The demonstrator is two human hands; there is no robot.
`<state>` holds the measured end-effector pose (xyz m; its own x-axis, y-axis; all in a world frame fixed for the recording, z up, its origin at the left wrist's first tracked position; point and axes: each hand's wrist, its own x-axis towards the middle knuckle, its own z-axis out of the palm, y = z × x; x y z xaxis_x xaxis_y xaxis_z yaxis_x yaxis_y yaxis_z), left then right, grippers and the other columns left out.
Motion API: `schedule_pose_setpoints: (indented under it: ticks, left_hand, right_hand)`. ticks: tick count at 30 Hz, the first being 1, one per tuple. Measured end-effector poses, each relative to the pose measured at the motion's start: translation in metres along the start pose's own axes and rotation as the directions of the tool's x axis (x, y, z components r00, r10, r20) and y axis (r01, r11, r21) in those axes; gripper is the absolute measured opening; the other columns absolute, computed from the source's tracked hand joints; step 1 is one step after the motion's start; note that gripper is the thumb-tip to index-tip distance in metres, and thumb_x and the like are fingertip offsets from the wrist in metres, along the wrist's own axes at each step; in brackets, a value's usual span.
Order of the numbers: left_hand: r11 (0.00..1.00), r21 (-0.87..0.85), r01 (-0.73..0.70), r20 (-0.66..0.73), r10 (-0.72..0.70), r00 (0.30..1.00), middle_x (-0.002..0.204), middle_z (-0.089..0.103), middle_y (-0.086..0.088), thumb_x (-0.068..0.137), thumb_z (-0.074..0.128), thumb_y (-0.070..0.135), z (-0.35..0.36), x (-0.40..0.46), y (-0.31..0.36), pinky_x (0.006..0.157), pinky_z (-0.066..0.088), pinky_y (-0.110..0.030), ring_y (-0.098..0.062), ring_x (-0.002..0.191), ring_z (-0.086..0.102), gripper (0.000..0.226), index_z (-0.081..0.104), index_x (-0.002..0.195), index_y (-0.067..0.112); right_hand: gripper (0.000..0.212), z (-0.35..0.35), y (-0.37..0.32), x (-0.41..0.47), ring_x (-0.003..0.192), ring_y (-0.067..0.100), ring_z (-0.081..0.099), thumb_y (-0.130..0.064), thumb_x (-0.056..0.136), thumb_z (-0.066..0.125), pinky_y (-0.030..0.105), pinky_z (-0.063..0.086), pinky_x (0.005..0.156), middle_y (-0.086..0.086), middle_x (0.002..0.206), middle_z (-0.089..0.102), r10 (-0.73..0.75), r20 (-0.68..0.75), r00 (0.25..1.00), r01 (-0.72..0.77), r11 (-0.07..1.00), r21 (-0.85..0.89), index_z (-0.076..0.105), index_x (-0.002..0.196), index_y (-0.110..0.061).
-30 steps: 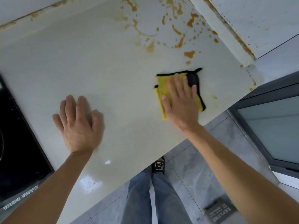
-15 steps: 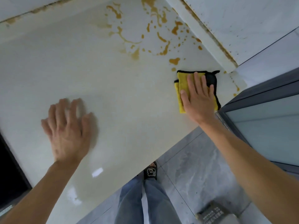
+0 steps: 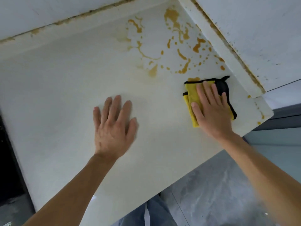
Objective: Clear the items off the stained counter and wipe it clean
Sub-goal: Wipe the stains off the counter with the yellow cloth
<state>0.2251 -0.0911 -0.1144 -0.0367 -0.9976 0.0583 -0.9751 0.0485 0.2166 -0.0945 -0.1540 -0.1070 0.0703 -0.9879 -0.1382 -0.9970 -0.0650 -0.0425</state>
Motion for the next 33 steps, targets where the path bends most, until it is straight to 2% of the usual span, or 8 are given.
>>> schedule_pose_setpoints:
  ticks: [5,8,12,16,20,26,30,33]
  left_hand:
    - [1.000,-0.010,0.007,-0.028,-0.008,1.000,0.161,0.042,-0.010,0.103,0.044,0.047,0.002,0.001,-0.002,0.119,0.026,-0.060,-0.037,0.152,0.034,0.052,0.053,0.146,0.019]
    - [1.000,-0.018,0.019,-0.029,-0.019,0.999,0.163,0.042,-0.010,0.104,0.044,0.048,0.002,0.000,-0.002,0.122,0.024,-0.060,-0.036,0.154,0.034,0.053,0.053,0.148,0.019]
    - [1.000,-0.025,0.014,-0.046,-0.016,0.999,0.164,0.041,-0.010,0.105,0.044,0.048,0.004,-0.001,-0.003,0.124,0.021,-0.059,-0.035,0.156,0.032,0.054,0.053,0.150,0.019]
    - [0.999,-0.029,0.016,-0.059,-0.018,0.998,0.164,0.042,-0.010,0.104,0.046,0.048,0.005,-0.001,-0.003,0.124,0.020,-0.059,-0.035,0.155,0.033,0.054,0.054,0.149,0.018]
    - [0.999,-0.030,0.027,-0.048,-0.029,0.998,0.164,0.043,-0.011,0.104,0.047,0.048,0.003,-0.001,-0.002,0.125,0.021,-0.060,-0.036,0.156,0.033,0.054,0.055,0.149,0.018]
    - [0.999,-0.031,0.035,-0.035,-0.036,0.999,0.167,0.040,-0.009,0.105,0.046,0.049,0.004,-0.002,-0.003,0.128,0.016,-0.059,-0.033,0.159,0.029,0.056,0.053,0.152,0.019]
    - [0.999,-0.034,0.029,-0.055,-0.031,0.998,0.165,0.041,-0.008,0.105,0.047,0.048,0.006,-0.001,-0.003,0.127,0.017,-0.058,-0.033,0.157,0.031,0.054,0.054,0.151,0.019]
    - [0.998,-0.045,0.044,-0.052,-0.047,0.998,0.167,0.040,-0.006,0.104,0.047,0.050,0.008,-0.001,-0.003,0.128,0.016,-0.057,-0.031,0.159,0.030,0.058,0.049,0.154,0.018]
  right_hand:
    - [0.069,0.000,-0.067,0.053,0.162,0.029,0.008,-0.051,0.108,0.020,0.055,0.006,0.129,0.009,0.175,0.009,0.065,-0.076,0.995,-0.065,0.998,0.001,0.014,0.168,-0.017]
    - [0.066,0.007,-0.110,0.037,0.161,0.031,0.016,-0.049,0.108,0.031,0.057,0.011,0.128,0.009,0.173,0.020,-0.150,-0.129,0.980,0.155,0.987,0.031,0.025,0.166,-0.018]
    - [0.059,0.016,-0.094,0.005,0.162,0.021,0.010,-0.053,0.108,0.035,0.055,0.013,0.129,-0.003,0.174,0.020,-0.410,-0.113,0.905,0.416,0.909,0.032,0.033,0.163,-0.030]
    - [0.062,0.005,-0.081,0.041,0.162,0.022,0.012,-0.055,0.108,0.029,0.053,0.012,0.129,-0.003,0.174,0.019,-0.295,-0.104,0.950,0.295,0.955,-0.014,0.029,0.164,-0.029]
    - [0.065,-0.002,-0.130,0.088,0.163,0.026,0.004,-0.055,0.108,0.020,0.055,0.004,0.129,0.001,0.176,0.010,-0.136,-0.092,0.986,0.137,0.990,0.011,0.018,0.167,-0.028]
    - [0.062,0.006,-0.122,0.059,0.162,0.020,0.009,-0.056,0.109,0.028,0.052,0.011,0.130,-0.004,0.175,0.016,-0.501,-0.077,0.862,0.500,0.866,-0.036,0.025,0.166,-0.031]
    - [0.063,0.000,-0.082,0.069,0.162,0.021,0.010,-0.057,0.108,0.024,0.053,0.012,0.129,-0.004,0.175,0.015,-0.345,-0.070,0.936,0.343,0.939,-0.032,0.021,0.166,-0.032]
    - [0.065,-0.010,-0.106,0.111,0.163,0.024,0.003,-0.057,0.107,0.018,0.054,0.003,0.130,-0.001,0.176,0.007,-0.163,-0.059,0.985,0.165,0.986,0.034,0.014,0.167,-0.031]
